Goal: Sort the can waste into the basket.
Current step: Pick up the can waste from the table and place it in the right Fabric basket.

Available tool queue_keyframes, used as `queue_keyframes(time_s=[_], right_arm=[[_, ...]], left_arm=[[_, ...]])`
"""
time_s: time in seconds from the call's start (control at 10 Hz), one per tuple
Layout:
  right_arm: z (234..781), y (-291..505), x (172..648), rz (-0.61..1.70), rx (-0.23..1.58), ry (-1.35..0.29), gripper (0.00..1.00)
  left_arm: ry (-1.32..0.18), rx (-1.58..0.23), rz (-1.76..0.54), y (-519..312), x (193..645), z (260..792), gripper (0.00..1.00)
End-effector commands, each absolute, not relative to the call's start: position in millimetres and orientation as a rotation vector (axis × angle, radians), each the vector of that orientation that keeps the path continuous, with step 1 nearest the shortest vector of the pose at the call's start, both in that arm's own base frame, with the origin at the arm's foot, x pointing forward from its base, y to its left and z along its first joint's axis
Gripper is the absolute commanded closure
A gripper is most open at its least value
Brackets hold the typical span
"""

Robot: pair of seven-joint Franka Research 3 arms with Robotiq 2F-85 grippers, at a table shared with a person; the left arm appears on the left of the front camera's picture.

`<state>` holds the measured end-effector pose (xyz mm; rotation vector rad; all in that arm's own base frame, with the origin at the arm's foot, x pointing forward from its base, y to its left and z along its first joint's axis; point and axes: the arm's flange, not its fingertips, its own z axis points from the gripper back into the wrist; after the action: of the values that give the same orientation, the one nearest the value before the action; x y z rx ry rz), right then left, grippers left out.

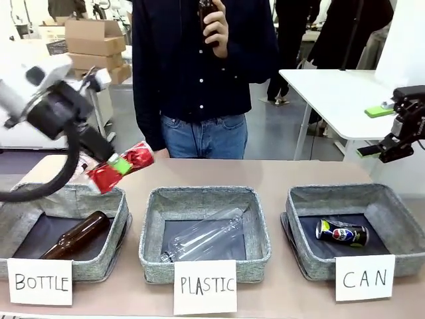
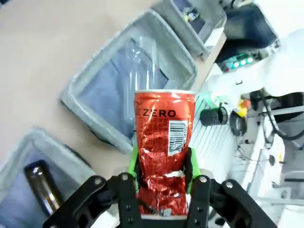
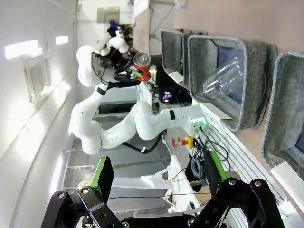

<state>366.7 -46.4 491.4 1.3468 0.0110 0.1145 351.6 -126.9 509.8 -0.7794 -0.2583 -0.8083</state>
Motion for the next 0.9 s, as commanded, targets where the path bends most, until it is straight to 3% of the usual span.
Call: queue_keyframes(time_s=[0.0,0.2,0.3,0.5,0.6,0.8], right_arm=[[492,-48,366,0.138,1.345,0.006,0.00],[491,-46,367,0.115,1.347,0.011,0.00],[526,-44,345,0.293,1.359,-0.037,0.00],[556,-68,317,0.337,1.261,-0.166,0.00],[554,-112,299,0.274,1.221,-0.239,0.00],[530,-187,253,0.160,1.139,-0.326,0.00]], left_arm=[[-0.299,-0.662,-0.663,-189,397,532,1.00],[-0.299,-0.662,-0.663,-189,397,532,1.00],[-0.295,-0.699,-0.726,-169,378,524,0.56],[-0.257,-0.822,-0.926,-249,370,500,0.56],[-0.209,-0.867,-1.067,-299,350,493,0.56],[-0.281,-0.933,-1.264,-381,298,482,0.56]])
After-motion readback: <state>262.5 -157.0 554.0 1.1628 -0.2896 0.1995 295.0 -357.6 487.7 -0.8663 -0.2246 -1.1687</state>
